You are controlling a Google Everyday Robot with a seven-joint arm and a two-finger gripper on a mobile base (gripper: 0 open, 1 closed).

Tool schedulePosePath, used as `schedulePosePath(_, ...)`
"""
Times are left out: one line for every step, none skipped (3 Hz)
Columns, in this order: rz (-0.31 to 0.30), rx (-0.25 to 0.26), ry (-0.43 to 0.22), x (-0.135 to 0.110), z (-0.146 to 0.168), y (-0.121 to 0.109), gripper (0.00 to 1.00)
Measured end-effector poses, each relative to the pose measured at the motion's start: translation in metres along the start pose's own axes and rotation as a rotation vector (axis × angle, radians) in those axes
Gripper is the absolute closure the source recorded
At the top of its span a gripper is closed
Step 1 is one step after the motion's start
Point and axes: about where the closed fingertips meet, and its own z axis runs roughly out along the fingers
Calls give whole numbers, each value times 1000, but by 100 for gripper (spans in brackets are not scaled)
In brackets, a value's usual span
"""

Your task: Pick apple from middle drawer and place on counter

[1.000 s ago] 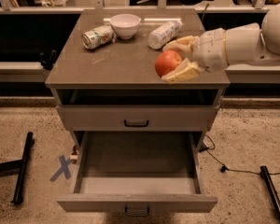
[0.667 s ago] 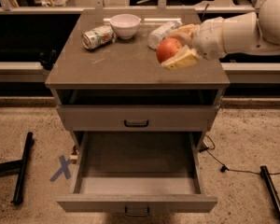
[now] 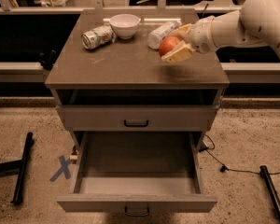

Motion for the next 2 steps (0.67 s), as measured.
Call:
schedulePosePath(58,-8,19,19,13,-9,63)
schedulePosePath(93,-23,26,29,21,-12,40)
